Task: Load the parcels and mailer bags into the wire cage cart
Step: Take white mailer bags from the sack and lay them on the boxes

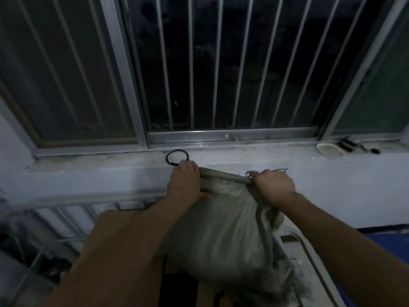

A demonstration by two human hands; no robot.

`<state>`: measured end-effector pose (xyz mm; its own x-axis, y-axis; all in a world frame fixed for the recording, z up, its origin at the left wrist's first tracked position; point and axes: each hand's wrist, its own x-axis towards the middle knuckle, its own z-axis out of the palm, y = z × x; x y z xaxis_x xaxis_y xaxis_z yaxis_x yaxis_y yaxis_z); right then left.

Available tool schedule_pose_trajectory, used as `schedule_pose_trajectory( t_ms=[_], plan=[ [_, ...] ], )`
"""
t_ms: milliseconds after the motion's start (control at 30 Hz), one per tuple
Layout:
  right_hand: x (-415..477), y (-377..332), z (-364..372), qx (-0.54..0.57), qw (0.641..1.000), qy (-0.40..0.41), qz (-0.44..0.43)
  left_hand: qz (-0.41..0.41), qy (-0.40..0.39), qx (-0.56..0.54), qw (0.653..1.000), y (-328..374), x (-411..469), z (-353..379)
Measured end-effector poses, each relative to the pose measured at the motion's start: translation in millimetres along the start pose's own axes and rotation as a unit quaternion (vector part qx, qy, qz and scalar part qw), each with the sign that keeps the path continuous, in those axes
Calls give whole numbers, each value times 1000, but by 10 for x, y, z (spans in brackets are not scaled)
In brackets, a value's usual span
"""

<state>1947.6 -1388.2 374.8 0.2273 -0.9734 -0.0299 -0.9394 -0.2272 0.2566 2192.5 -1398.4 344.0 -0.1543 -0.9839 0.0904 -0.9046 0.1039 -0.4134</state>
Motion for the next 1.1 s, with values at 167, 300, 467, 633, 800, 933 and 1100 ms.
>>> schedule_pose_trajectory(
  t_ms=[167, 300, 467, 633, 800, 933, 1100],
  plan=[
    [-108, 132, -678, 39, 993, 99, 55, -25, 117, -12, 993, -237, -34, -579],
    [-79, 313, -1204, 54, 975, 204, 75, -66, 149, -13, 987, -451, 39, -1199],
    [-50, 521, -2054, 59, 938, 321, 116, -89, 195, -52, 975, -688, 133, -1922],
    [-122, 624, -2631, 106, 912, 372, 136, -94, 200, -88, 971, -844, 151, -2421],
    [-268, 269, -1698, 178, 966, 185, 23, 47, 108, -94, 989, -560, -169, -1694],
    [-494, 0, -1090, 182, 982, 54, 6, 77, 19, -182, 980, -264, -473, -1009],
    [-695, -22, -921, -2, 997, -60, 43, 83, -67, -168, 980, -454, -586, -944]
  ],
)
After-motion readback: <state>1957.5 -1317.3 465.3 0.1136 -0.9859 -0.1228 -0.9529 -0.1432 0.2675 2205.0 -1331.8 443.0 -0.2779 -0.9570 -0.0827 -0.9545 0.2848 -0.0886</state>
